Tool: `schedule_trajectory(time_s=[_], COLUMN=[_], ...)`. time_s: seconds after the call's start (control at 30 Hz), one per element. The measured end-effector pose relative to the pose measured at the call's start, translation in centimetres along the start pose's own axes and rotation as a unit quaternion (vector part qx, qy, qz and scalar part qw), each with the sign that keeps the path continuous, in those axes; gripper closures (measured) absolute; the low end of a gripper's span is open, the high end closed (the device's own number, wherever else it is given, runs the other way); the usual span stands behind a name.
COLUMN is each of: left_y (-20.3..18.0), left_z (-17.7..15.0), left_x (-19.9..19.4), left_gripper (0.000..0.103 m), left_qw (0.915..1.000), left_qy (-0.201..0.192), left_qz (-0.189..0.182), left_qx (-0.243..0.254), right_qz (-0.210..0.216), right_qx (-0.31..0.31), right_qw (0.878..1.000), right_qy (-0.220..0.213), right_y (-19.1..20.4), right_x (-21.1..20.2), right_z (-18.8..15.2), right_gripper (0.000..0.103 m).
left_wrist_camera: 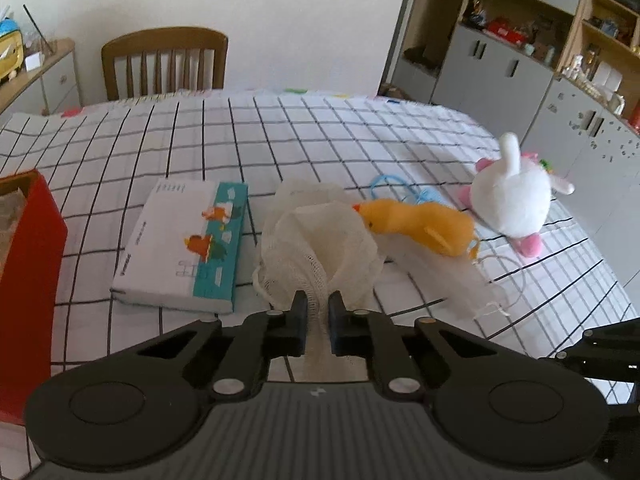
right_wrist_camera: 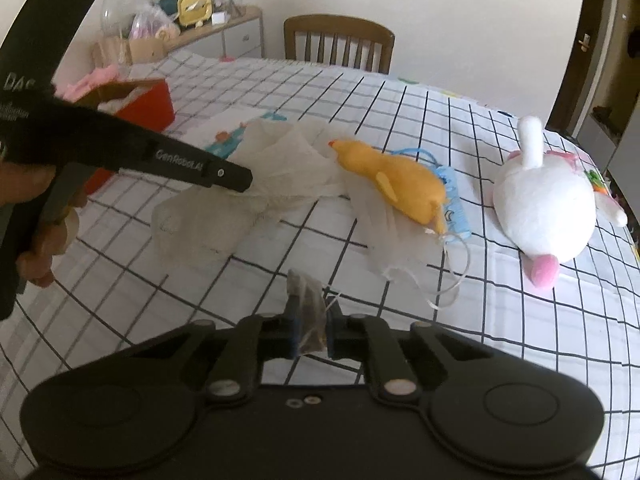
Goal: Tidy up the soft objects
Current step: 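Lift the mesh cloth with the left gripper while the right gripper holds the tea bag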
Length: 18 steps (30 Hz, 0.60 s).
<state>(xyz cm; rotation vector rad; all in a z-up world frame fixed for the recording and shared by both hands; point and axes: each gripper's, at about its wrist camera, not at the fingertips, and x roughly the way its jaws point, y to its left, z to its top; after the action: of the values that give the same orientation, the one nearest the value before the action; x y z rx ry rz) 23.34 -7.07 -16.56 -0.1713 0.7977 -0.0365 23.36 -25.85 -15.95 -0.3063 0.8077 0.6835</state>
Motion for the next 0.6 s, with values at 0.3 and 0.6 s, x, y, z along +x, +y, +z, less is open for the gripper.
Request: schedule_trajectory(time_s=[0.3, 0.6], left_y=[0.5, 1.4], left_z=[1.2, 1.2], left_x=[-4.0, -7.5], left_gripper=[0.095, 0.095], left_qw=[0.9984, 0.9971], left_qy=[-0.045, -0.064], left_qz=[-0.032, -0.037], left_qx=[-0.006, 0.019], right_qz=[0.014, 0.028], right_qx=[0.042, 0.046], right_qw=[0.998, 0.996], right_qy=[-0.037, -0.067], right_y=[-0.5, -0.3], right_x=[-2.9, -5.8], right_z=[0.8, 2.6], right_gripper=[0.094, 0.094])
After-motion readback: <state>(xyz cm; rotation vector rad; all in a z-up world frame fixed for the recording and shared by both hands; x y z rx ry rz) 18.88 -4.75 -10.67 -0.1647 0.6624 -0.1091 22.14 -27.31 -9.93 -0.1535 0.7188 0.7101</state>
